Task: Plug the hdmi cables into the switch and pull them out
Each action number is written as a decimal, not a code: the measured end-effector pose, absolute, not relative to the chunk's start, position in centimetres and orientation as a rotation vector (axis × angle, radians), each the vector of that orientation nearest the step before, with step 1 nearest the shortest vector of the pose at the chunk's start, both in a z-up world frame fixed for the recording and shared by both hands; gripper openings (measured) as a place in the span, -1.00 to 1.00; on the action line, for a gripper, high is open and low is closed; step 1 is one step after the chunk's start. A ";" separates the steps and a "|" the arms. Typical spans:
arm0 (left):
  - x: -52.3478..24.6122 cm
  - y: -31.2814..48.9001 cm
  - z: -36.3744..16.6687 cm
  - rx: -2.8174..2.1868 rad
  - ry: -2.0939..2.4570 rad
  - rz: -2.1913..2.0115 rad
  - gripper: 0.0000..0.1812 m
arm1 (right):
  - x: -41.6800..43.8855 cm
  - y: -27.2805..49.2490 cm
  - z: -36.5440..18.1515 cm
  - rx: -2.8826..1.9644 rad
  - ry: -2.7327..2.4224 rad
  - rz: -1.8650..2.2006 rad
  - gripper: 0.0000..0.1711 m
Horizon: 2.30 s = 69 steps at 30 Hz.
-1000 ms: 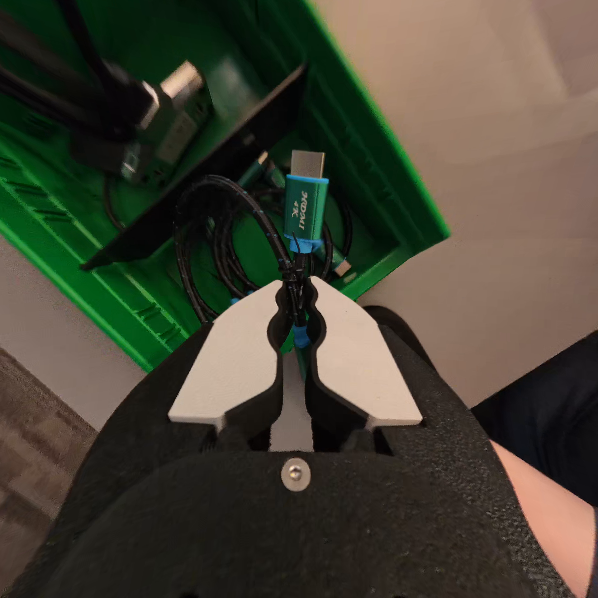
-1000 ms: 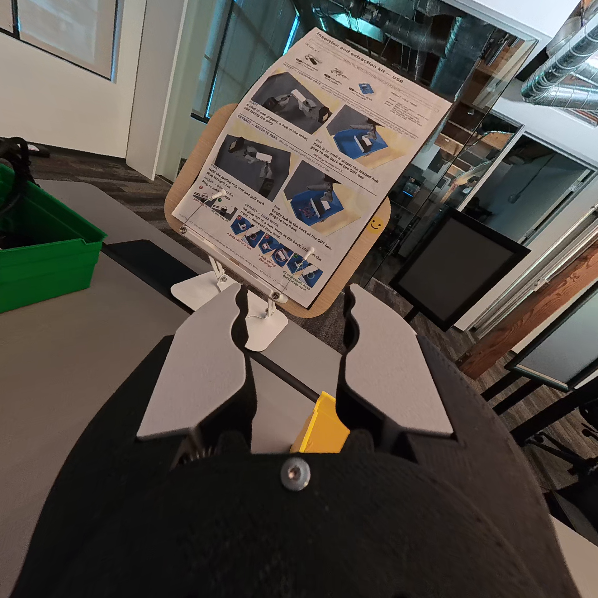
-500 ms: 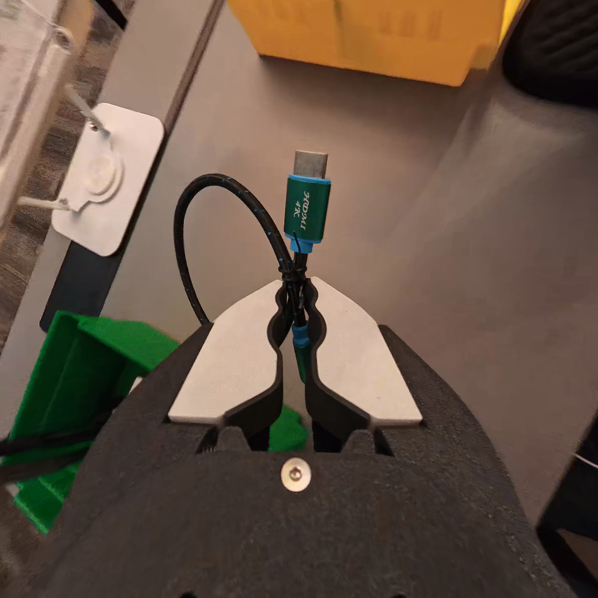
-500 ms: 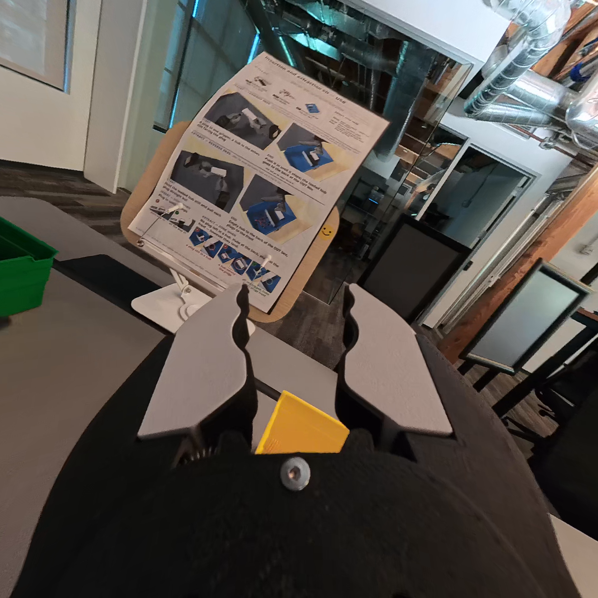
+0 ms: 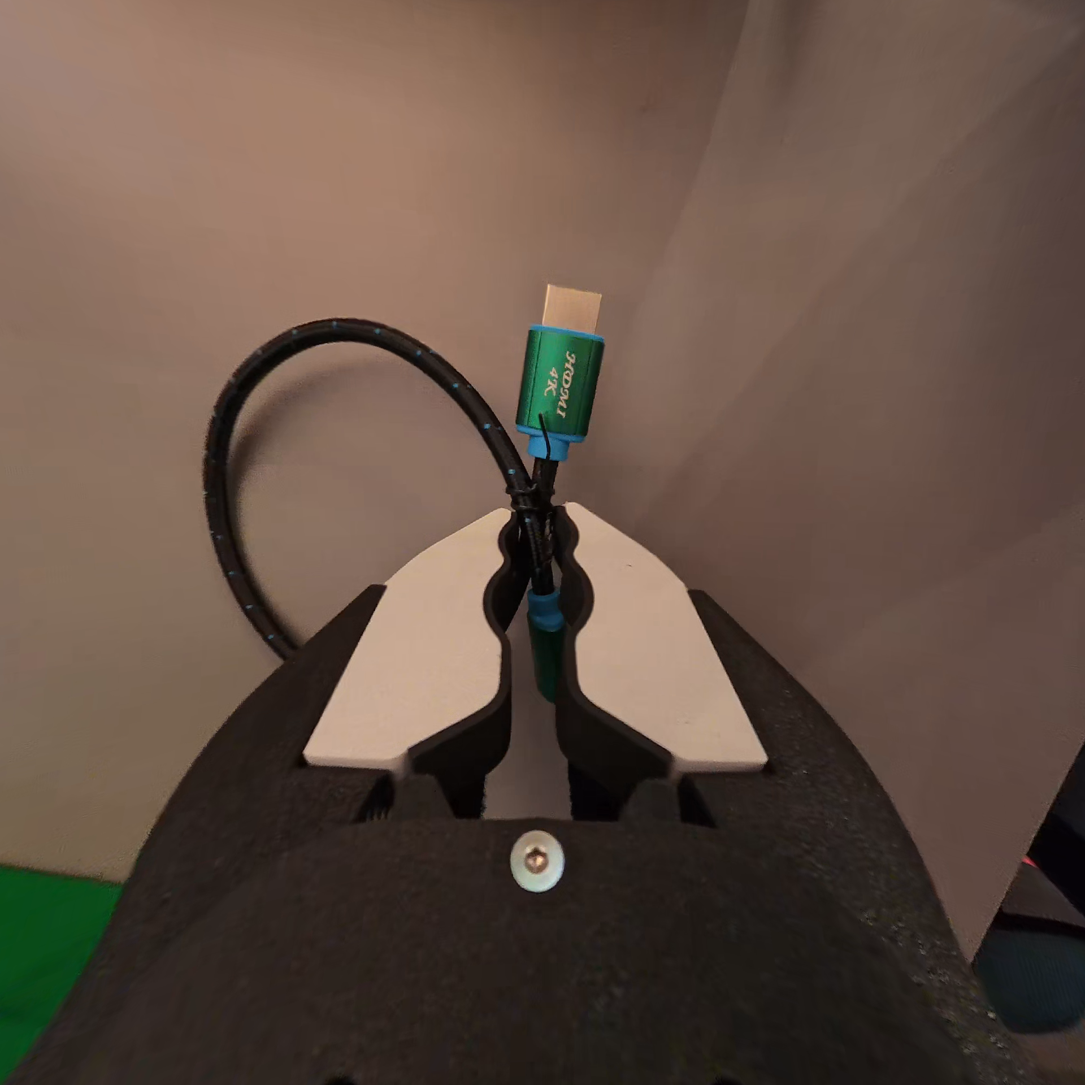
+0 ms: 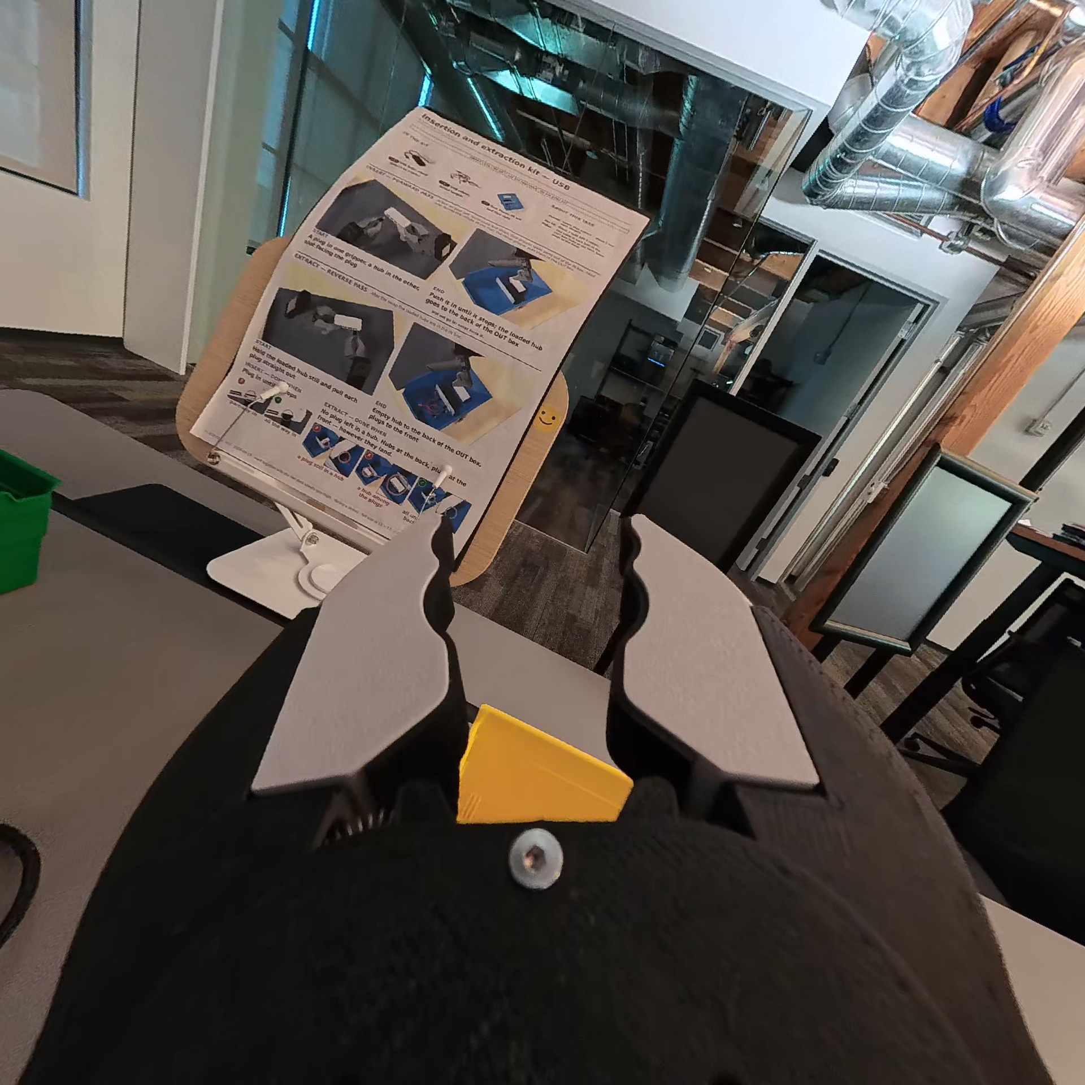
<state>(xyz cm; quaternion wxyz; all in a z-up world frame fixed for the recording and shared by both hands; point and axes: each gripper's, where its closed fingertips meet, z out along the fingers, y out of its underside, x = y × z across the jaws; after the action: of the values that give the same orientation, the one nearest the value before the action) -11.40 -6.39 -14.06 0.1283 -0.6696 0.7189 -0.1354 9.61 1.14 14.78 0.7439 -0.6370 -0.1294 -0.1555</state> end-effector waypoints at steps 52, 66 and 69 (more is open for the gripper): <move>-29.1 11.0 8.3 -1.755 0.746 -0.197 -0.62 | 12.6 -1.2 17.1 -1.332 -0.173 -0.289 -0.36; -30.5 12.1 7.0 -1.787 0.695 -0.173 -0.56 | 13.1 -1.5 17.3 -1.333 -0.157 -0.246 -0.35; -30.7 12.4 6.6 -1.799 0.689 -0.185 -0.56 | 13.1 -1.3 17.2 -1.341 -0.161 -0.243 -0.35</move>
<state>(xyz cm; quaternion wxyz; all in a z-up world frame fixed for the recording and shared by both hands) -30.69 12.36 6.63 0.5673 -0.7656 0.2930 -0.0785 13.06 -1.29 17.19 0.7738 -0.6189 -0.0741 -0.1122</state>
